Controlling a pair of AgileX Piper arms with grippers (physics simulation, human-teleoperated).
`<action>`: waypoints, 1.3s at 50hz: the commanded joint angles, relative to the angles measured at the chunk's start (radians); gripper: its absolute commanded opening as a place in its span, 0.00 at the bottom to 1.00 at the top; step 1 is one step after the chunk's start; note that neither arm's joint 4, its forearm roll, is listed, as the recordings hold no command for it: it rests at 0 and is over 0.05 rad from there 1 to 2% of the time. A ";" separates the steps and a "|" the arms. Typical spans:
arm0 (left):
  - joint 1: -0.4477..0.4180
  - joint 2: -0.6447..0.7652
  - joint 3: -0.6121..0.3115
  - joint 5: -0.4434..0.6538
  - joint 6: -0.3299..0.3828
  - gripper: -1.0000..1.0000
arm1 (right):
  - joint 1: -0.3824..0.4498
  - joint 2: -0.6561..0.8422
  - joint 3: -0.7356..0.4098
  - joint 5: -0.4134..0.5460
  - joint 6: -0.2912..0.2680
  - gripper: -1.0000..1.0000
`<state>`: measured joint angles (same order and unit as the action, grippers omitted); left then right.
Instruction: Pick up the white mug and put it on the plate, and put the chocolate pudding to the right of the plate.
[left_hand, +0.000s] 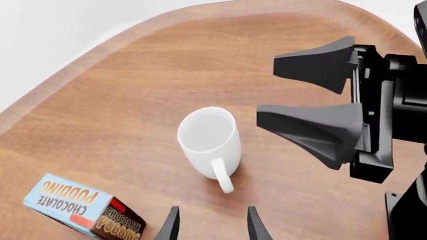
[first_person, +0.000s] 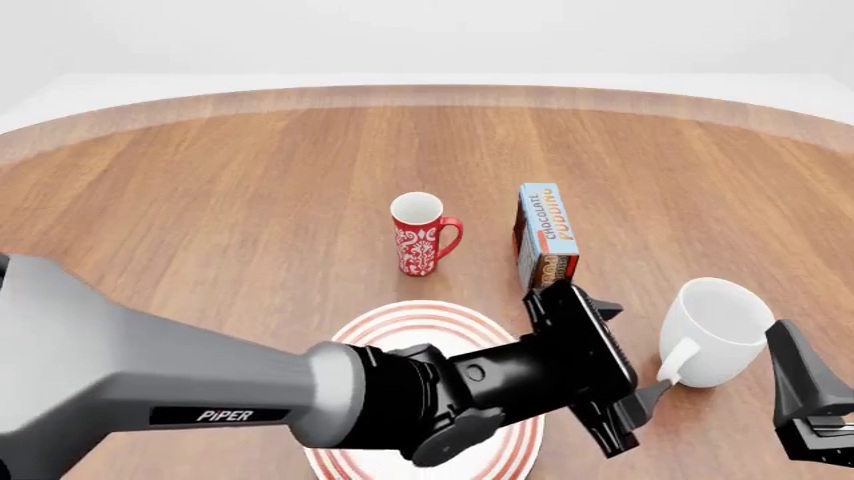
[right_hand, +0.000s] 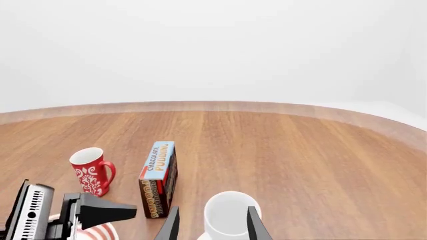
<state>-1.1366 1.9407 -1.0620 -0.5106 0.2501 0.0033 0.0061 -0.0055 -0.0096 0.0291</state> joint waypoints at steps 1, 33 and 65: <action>-0.001 0.036 -0.043 0.014 0.003 1.00 | 0.000 -0.003 0.001 0.002 0.002 1.00; -0.015 0.106 -0.121 0.033 -0.005 1.00 | 0.001 -0.006 -0.006 0.011 0.005 1.00; -0.012 0.167 -0.205 0.067 -0.020 1.00 | 0.000 -0.003 0.000 0.002 0.012 1.00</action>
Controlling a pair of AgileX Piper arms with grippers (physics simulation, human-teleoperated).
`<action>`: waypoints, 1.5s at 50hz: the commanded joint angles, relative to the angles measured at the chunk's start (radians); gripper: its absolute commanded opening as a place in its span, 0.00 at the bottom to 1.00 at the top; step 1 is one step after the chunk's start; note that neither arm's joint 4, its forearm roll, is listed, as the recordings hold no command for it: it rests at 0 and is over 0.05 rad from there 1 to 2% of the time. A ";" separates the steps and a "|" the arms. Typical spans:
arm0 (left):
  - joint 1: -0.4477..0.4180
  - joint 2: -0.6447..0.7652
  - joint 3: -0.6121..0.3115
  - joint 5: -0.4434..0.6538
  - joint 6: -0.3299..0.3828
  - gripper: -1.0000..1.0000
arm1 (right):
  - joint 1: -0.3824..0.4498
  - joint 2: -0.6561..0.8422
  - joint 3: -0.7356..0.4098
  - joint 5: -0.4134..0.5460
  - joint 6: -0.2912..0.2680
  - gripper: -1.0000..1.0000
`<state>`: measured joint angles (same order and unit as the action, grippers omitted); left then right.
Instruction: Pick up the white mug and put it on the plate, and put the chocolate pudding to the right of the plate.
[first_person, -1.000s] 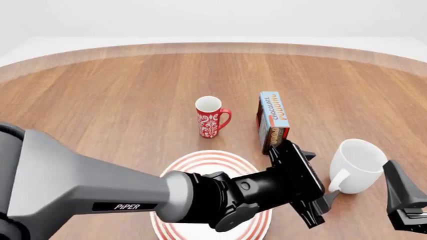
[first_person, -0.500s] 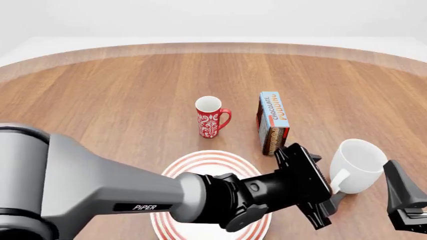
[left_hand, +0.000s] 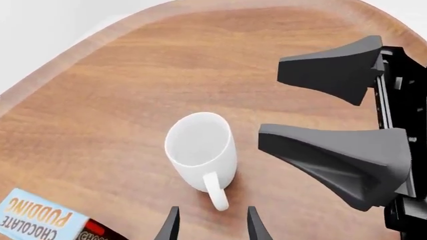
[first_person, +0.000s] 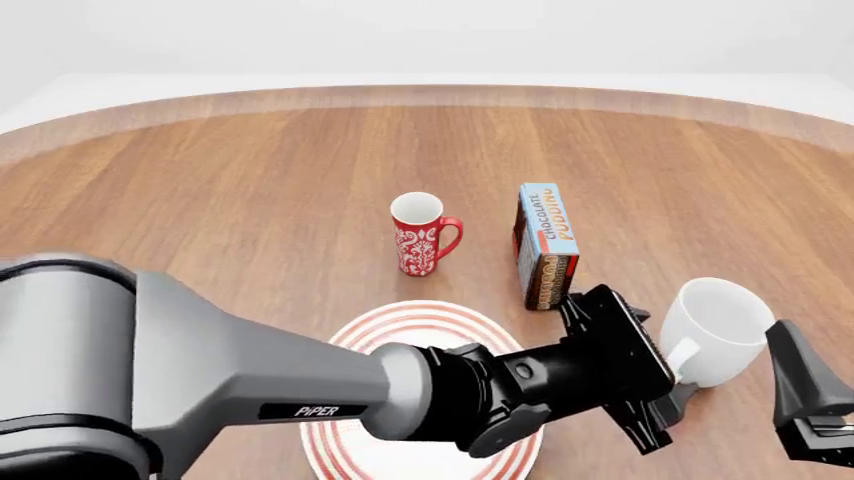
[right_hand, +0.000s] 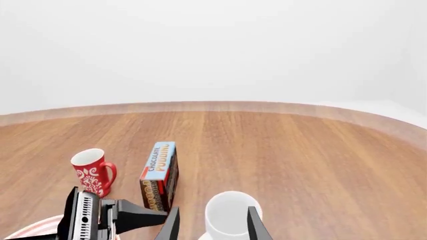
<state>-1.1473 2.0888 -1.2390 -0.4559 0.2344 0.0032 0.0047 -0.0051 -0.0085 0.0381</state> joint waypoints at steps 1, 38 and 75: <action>-0.002 0.021 -0.032 0.014 -0.007 1.00 | 0.000 -0.002 -0.001 0.001 0.003 1.00; 0.002 0.098 -0.125 0.044 -0.040 1.00 | -0.001 -0.003 0.001 0.000 0.013 1.00; 0.006 0.188 -0.202 0.063 -0.068 1.00 | -0.001 -0.004 -0.005 0.004 0.019 1.00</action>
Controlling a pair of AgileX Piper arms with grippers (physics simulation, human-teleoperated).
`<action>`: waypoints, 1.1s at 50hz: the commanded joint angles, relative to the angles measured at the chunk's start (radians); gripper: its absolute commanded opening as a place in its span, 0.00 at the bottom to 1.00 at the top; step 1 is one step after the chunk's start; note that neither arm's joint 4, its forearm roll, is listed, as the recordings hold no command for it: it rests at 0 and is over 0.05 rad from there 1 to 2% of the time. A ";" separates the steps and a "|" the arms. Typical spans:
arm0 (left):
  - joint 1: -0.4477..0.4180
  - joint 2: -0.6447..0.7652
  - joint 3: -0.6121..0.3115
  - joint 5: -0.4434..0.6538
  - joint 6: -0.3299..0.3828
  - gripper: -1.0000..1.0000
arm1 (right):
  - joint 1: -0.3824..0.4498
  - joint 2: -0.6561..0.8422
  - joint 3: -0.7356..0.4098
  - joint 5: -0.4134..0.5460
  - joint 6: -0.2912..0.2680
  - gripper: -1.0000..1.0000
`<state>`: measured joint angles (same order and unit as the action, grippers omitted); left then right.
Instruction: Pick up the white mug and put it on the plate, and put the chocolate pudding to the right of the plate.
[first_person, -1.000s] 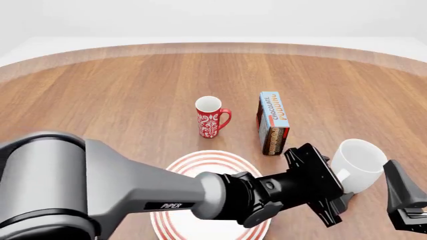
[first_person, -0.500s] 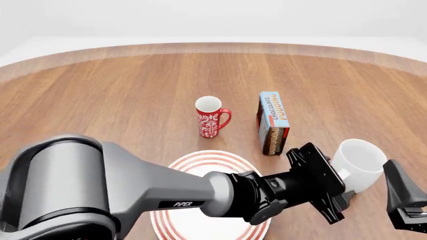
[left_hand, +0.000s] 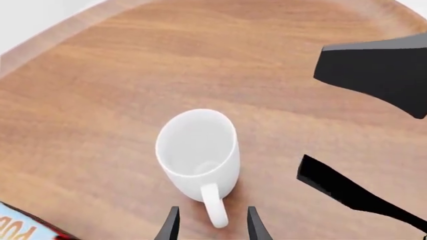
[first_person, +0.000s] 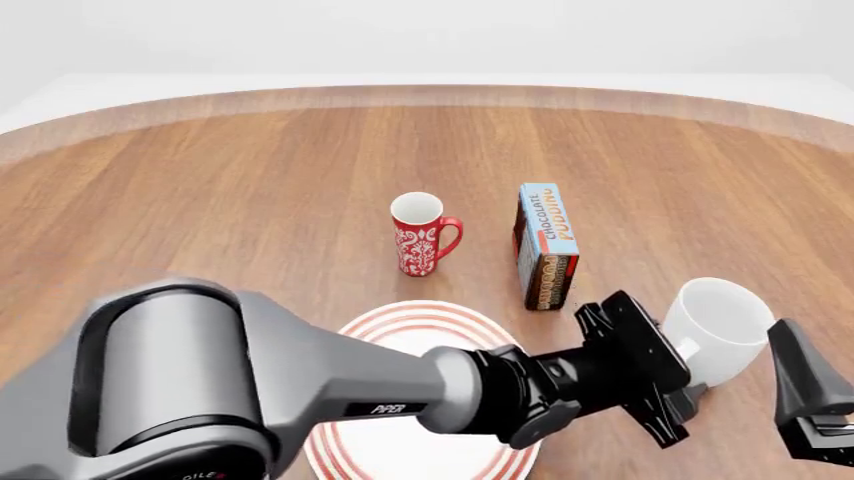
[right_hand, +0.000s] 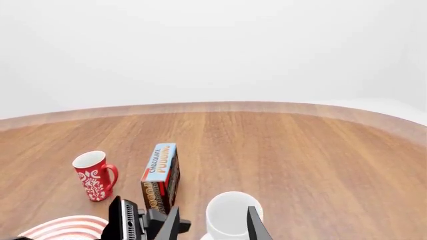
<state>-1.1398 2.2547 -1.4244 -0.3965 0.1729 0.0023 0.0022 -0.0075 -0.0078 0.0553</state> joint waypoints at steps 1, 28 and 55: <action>-0.001 0.026 -0.023 0.007 -0.008 1.00 | -0.001 -0.002 -0.002 0.003 0.003 1.00; -0.004 0.076 -0.060 0.010 -0.017 1.00 | -0.001 -0.001 0.000 0.001 0.007 1.00; 0.001 0.147 -0.125 0.028 -0.028 1.00 | -0.001 -0.002 -0.008 0.008 0.011 1.00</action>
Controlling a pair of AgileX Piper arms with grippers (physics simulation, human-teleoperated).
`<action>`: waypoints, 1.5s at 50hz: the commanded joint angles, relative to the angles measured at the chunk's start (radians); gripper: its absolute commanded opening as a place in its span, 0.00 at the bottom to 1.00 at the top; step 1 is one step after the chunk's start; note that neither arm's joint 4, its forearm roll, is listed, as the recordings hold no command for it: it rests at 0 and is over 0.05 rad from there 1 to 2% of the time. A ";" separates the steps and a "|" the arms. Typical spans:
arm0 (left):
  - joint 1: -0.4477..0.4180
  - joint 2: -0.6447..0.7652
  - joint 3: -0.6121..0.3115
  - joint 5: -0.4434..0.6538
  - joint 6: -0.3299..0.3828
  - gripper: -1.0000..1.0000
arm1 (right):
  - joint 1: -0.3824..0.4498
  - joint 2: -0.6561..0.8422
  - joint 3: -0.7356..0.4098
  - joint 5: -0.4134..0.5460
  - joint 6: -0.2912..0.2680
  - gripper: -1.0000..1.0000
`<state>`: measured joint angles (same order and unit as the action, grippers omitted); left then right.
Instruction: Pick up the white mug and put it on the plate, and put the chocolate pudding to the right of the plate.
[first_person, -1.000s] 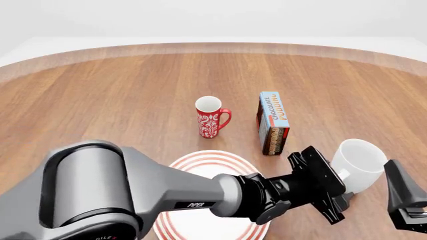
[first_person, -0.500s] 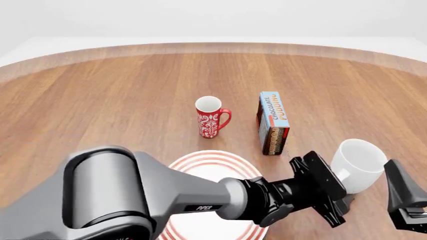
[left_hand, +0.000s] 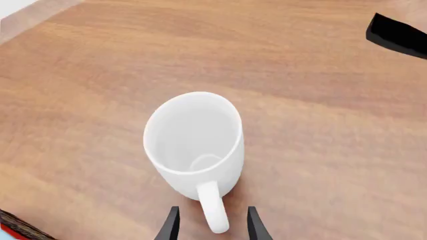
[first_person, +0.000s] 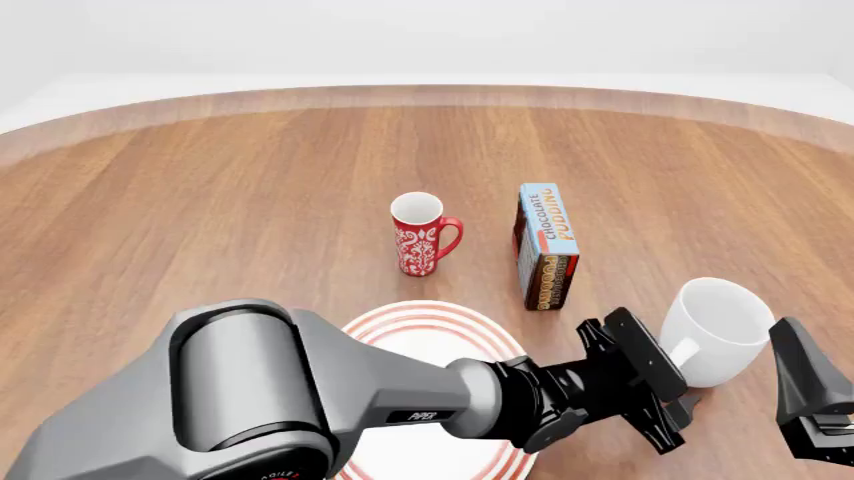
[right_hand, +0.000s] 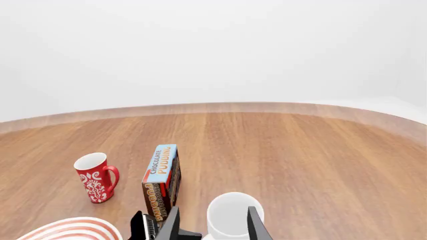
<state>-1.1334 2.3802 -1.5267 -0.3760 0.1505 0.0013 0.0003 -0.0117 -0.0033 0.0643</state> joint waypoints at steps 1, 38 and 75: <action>-0.007 0.024 -0.025 0.009 -0.006 1.00 | 0.001 0.000 -0.004 0.005 0.002 1.00; -0.009 -0.006 -0.013 0.035 -0.011 0.00 | 0.001 0.000 -0.004 0.004 0.003 1.00; 0.016 -0.032 0.022 -0.012 0.070 0.00 | 0.001 0.007 0.006 -0.008 0.002 1.00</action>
<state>-1.1273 2.3593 -1.5120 -0.3772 0.2032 0.0022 0.0025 -0.0079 -0.0049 0.0669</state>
